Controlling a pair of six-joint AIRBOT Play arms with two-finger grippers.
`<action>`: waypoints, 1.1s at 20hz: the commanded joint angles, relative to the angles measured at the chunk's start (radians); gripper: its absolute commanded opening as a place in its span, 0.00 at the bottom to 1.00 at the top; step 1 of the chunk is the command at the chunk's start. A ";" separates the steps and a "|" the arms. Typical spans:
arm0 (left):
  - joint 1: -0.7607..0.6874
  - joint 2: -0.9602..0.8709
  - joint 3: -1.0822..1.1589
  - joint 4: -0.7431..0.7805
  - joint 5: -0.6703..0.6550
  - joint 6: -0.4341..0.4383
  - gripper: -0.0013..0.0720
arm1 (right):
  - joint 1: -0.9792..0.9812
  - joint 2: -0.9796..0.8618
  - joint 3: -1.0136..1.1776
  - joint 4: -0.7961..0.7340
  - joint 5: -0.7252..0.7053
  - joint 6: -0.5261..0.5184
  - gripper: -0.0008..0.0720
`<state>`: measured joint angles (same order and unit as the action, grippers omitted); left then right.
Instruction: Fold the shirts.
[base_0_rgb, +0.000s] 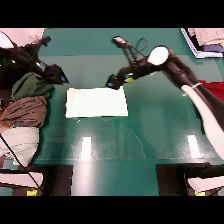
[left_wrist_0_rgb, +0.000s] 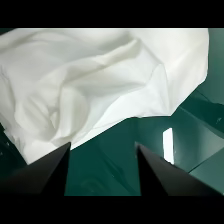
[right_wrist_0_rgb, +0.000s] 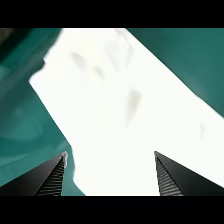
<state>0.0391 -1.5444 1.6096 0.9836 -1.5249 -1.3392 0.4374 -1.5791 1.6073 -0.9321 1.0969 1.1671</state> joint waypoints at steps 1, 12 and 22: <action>-0.026 0.001 -0.194 -0.045 0.130 0.063 0.69 | -0.109 0.108 -0.151 -0.002 0.027 0.029 0.86; -0.107 0.000 -0.267 -0.044 0.311 0.083 0.06 | -0.150 0.293 -0.436 -0.003 -0.057 0.042 0.83; -0.105 0.171 -0.298 0.304 -0.148 0.082 0.05 | -0.150 0.303 -0.446 -0.003 -0.051 0.064 0.83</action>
<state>-0.0666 -1.4284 1.3361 1.1839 -1.5204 -1.2564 0.2882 -1.2781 1.1637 -0.9352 1.0470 1.2224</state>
